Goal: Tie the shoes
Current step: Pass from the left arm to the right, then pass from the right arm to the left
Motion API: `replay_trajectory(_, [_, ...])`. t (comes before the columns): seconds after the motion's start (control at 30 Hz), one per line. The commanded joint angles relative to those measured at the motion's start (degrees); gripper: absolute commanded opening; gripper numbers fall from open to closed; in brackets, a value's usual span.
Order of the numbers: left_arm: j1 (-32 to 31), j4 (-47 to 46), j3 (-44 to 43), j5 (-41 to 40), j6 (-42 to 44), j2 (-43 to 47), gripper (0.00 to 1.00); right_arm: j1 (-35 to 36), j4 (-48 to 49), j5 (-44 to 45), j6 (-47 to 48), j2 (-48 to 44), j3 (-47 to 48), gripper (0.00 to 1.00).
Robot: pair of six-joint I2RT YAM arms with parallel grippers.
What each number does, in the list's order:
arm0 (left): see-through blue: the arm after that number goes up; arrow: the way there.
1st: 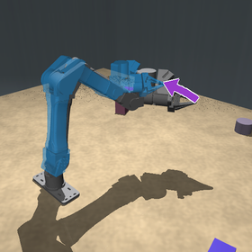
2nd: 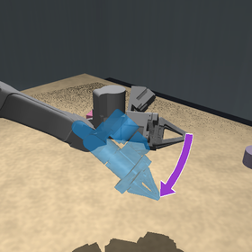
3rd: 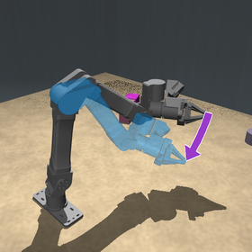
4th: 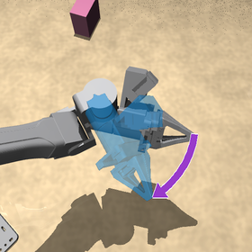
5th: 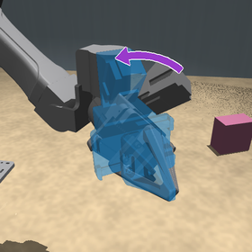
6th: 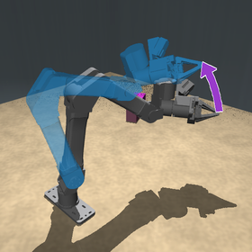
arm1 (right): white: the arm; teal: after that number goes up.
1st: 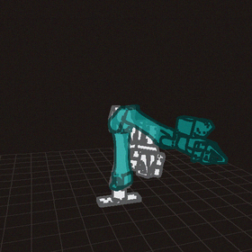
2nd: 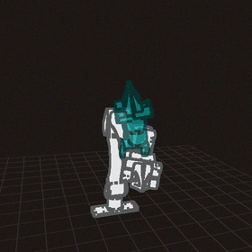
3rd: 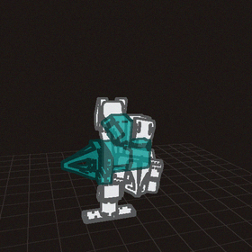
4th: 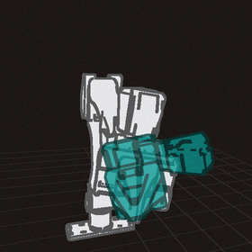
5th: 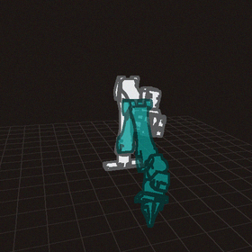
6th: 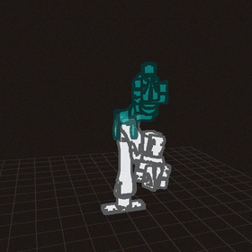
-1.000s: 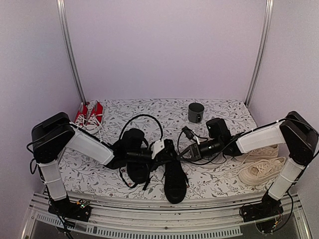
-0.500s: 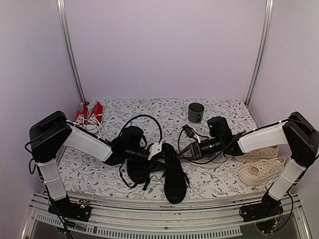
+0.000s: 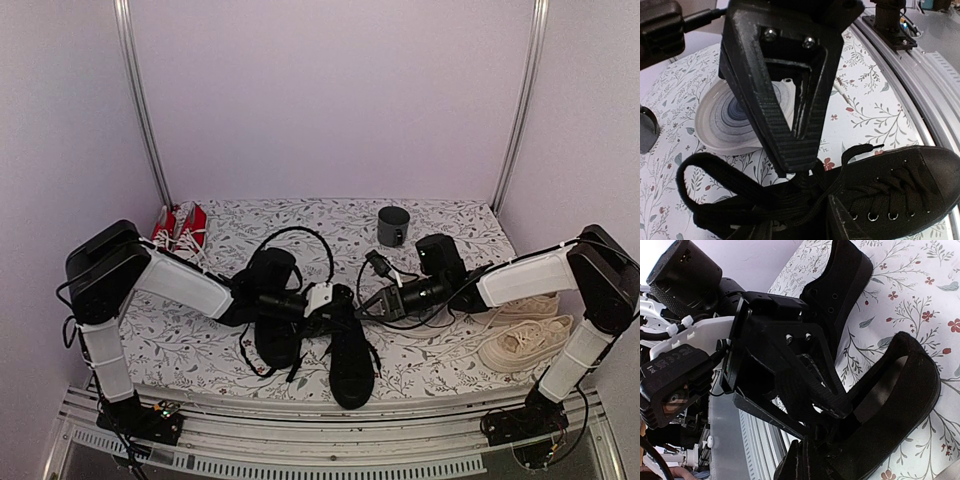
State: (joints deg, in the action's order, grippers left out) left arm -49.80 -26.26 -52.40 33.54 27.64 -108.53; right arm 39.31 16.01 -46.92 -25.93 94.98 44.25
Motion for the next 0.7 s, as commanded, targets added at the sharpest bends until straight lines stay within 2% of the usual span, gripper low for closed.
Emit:
replay_trajectory(0.0, [0.6,-2.3,-1.0,-1.4,0.1,-1.4,0.33,0.1,1.1,-0.8,0.0,-1.8,-0.4,0.01])
replay_trajectory(0.07, [0.6,-2.5,-1.3,-1.4,-0.1,-1.9,0.26,0.1,1.0,-0.9,0.1,-1.7,-0.4,0.01])
replay_trajectory(0.23, [0.6,-4.8,-0.4,-1.9,-2.4,-1.5,0.00,0.1,0.4,-1.1,0.3,-1.8,-0.4,0.01])
replay_trajectory(0.37, [0.5,-10.1,2.8,-3.8,-4.2,-0.1,0.00,0.1,-1.6,-1.0,1.2,-2.9,-0.2,0.03])
replay_trajectory(0.5, [0.3,-14.8,5.7,-6.2,-5.1,0.8,0.00,-0.9,-4.2,-0.1,3.8,-5.5,0.3,0.25])
replay_trajectory(0.6, [0.2,-15.4,6.0,-7.0,-5.3,0.8,0.00,-3.0,-4.4,0.5,4.9,-5.7,0.1,0.27])
replay_trajectory(0.67, [0.1,-15.8,6.2,-7.2,-5.3,0.9,0.00,-3.4,-5.3,1.7,5.0,-3.9,0.8,0.25])
